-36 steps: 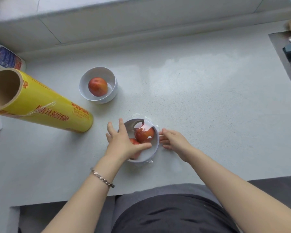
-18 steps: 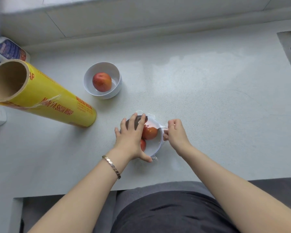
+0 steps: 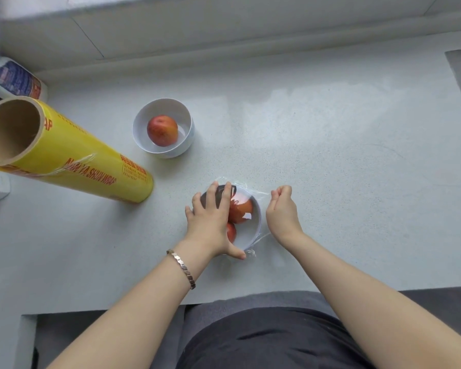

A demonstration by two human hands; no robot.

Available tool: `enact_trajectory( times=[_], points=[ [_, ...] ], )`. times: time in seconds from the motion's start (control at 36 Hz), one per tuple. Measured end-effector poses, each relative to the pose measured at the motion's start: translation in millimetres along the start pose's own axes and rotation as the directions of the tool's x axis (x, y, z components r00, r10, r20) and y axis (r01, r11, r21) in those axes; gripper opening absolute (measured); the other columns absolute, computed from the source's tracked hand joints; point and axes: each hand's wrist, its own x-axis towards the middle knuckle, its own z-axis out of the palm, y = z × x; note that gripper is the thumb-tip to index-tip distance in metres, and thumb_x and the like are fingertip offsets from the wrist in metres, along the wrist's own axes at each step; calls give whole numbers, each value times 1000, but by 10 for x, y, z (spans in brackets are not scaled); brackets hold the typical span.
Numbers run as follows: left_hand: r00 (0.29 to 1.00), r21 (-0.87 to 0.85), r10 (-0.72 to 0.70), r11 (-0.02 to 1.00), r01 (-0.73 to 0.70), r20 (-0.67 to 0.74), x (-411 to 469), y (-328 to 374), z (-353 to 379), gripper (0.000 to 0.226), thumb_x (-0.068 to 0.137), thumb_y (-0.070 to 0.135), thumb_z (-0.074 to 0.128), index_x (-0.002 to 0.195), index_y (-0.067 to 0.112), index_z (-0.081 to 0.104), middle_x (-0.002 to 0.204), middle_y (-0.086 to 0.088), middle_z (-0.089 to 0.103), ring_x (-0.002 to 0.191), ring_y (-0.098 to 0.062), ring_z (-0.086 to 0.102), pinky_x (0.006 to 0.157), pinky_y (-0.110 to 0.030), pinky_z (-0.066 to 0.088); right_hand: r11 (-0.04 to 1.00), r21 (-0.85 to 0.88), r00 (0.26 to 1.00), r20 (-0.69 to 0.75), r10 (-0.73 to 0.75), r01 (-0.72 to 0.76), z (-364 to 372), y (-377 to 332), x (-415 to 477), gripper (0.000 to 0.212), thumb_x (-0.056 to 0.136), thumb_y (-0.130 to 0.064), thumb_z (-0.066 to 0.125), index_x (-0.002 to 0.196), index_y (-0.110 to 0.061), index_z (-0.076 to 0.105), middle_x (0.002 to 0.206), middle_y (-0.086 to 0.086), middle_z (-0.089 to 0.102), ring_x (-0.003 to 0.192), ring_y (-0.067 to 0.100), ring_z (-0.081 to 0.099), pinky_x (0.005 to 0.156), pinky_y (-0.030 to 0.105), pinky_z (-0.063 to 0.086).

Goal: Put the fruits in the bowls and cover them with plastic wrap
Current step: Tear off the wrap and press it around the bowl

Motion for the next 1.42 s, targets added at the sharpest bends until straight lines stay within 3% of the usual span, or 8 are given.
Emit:
enact_trajectory(
  times=[0.36,0.61,0.78,0.92,1.11,1.14,1.17,1.42],
  points=[
    [981,-188,-195,963,192,3,-13,116,-9,146,47,75,71,142,22,-26,152,-6,-16,138,-47,-6,103,-59,32,846,321,815,541,206,-427,-119,210,-65,35,98,-34,36,103,-12,63,102,3,67,98,16,62,93,30,47],
    [1000,-34,1,999,-1,0,28,25,-46,140,53,67,75,144,26,-23,152,-4,-30,138,-41,-25,111,-61,1,857,382,915,340,218,-346,-11,196,-189,19,98,-20,42,82,-14,52,81,1,59,71,9,55,62,14,44],
    [1000,-52,4,999,-4,-3,55,52,-23,135,56,62,76,145,28,-19,154,-1,-22,139,-38,-24,111,-63,7,755,570,940,105,323,-323,-13,108,-231,25,100,-16,28,77,-14,38,71,3,43,60,13,46,67,21,47],
    [1000,-56,-20,998,20,9,73,78,-41,136,55,60,78,145,28,-19,154,-1,-20,139,-39,-22,110,-63,7,811,518,945,-13,326,-273,-187,-94,-164,21,100,-20,24,81,-14,32,70,1,35,50,11,29,38,17,29],
    [1000,-68,-15,998,16,3,78,76,-49,136,55,60,78,144,28,-20,154,-1,-20,139,-39,-21,110,-63,7,900,254,934,130,332,-355,-244,-131,-99,30,97,-40,35,83,-15,29,60,0,31,52,14,37,44,22,29],
    [1000,-70,-15,997,15,2,80,75,-46,136,54,60,78,144,28,-20,154,-1,-20,139,-39,-21,110,-63,6,891,234,918,182,352,-388,-266,-126,-90,59,95,-45,38,112,9,27,56,0,28,49,13,34,42,21,27],
    [1000,-71,-15,997,15,1,80,75,-44,137,54,60,78,144,29,-20,154,0,-20,139,-39,-22,110,-63,6,885,211,898,249,362,-415,-303,-142,-95,51,92,-50,42,86,-2,58,53,-1,26,46,13,30,41,20,25],
    [999,-91,-36,995,35,-14,81,77,-21,135,54,61,77,145,29,-18,154,0,-18,139,-39,-19,110,-64,8,945,183,926,316,204,-271,-327,-136,-185,33,92,-32,52,65,-15,45,62,-1,41,54,11,32,52,20,30]
  ],
)
